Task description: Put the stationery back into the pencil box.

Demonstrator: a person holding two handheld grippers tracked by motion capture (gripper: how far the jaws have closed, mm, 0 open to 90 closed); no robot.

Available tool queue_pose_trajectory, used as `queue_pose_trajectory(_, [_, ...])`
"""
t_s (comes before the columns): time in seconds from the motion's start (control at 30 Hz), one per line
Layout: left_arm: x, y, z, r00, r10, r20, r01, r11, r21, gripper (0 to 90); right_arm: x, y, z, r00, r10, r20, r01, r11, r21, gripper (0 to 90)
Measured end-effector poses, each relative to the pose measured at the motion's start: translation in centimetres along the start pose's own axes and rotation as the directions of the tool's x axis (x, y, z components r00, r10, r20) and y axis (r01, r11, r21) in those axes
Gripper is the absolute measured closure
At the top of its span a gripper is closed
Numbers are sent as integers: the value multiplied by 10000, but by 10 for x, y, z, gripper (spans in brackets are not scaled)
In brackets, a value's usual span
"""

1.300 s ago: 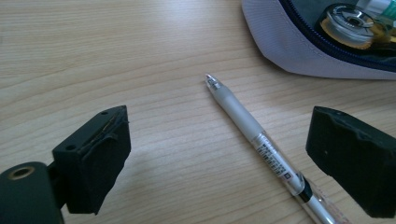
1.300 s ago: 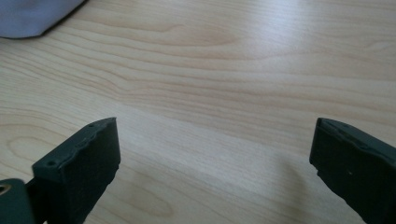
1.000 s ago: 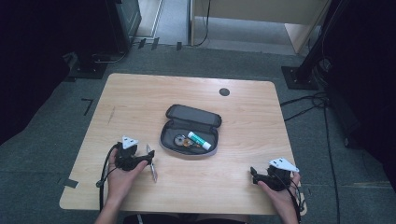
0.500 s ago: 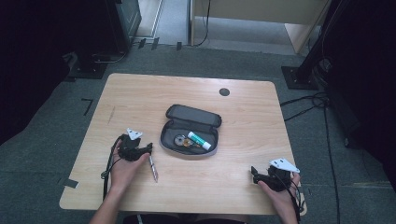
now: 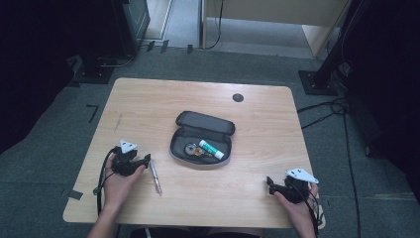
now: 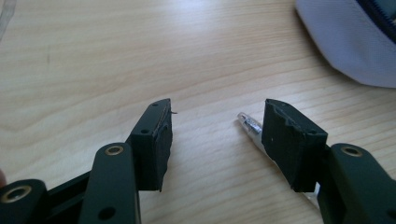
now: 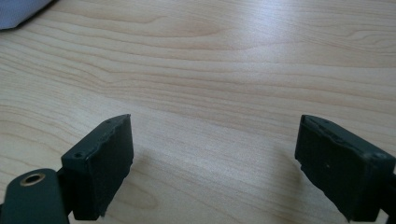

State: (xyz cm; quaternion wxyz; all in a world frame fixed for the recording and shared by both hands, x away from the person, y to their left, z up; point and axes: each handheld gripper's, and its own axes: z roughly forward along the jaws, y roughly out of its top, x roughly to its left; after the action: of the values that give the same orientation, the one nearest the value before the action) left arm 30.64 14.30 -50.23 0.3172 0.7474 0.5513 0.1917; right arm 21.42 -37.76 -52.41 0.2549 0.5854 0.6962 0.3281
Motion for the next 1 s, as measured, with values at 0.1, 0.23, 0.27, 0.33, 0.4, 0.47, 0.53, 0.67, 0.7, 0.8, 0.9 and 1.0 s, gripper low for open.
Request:
queue_pose_trajectory(0.1, [-3, -2, -2, 9985, -402, 365, 400, 9992, 64, 411, 0, 0, 0, 10000, -14, 7, 14, 10000, -6, 117])
queue_pose_trajectory(0.23, [-19, -4, 2, 9970, -500, 598, 487, 9985, 241, 356, 0, 0, 0, 10000, 20, 2, -20, 10000, -78, 121])
queue_pose_trajectory(0.27, [-24, -5, 3, 9976, -432, 548, 419, 9988, 251, 351, 0, 0, 0, 10000, 22, 3, -22, 10000, -88, 122])
queue_pose_trajectory(0.33, [-31, -6, 3, 9995, -156, 286, 149, 9996, 257, 354, -1, 0, -1, 10000, 31, -12, -31, 10000, -91, 124])
queue_pose_trajectory(0.4, [-38, -7, 3, 9997, 134, -185, -128, 9994, 324, 392, -1, 0, 0, 10000, 13, -15, -13, 9999, -109, 126])
queue_pose_trajectory(0.47, [-41, -7, 2, 9983, 262, -519, -242, 9990, 389, 435, -1, 0, -1, 10000, 39, -25, -39, 9999, -113, 128])
queue_pose_trajectory(0.53, [-41, -9, 1, 9976, 285, -626, -266, 9992, 310, 544, -1, 0, -1, 10000, 40, -40, -40, 9999, -112, 129])
queue_pose_trajectory(0.67, [-40, -10, 0, 9974, 664, -291, -657, 9976, 238, 710, -1, 0, -1, 10000, 19, -42, -20, 9999, -111, 130])
queue_pose_trajectory(0.7, [-39, -9, 0, 9977, 670, -135, -667, 9974, 265, 748, -1, 0, -1, 10000, 5, -39, -6, 9999, -117, 131])
queue_pose_trajectory(0.8, [-37, -8, 0, 9937, 1081, 313, -1091, 9935, 315, 819, 0, 0, -1, 10000, 45, -27, -45, 9999, -99, 132])
queue_pose_trajectory(0.9, [-38, -7, 0, 9826, 1634, 879, -1673, 9851, 388, 821, -1, 0, -1, 10000, 52, -39, -53, 9999, -96, 132])
queue_pose_trajectory(1.0, [-39, -8, -2, 9756, 1968, 974, -2017, 9785, 438, 810, -1, 0, 0, 10000, 44, -50, -45, 9999, -97, 133])
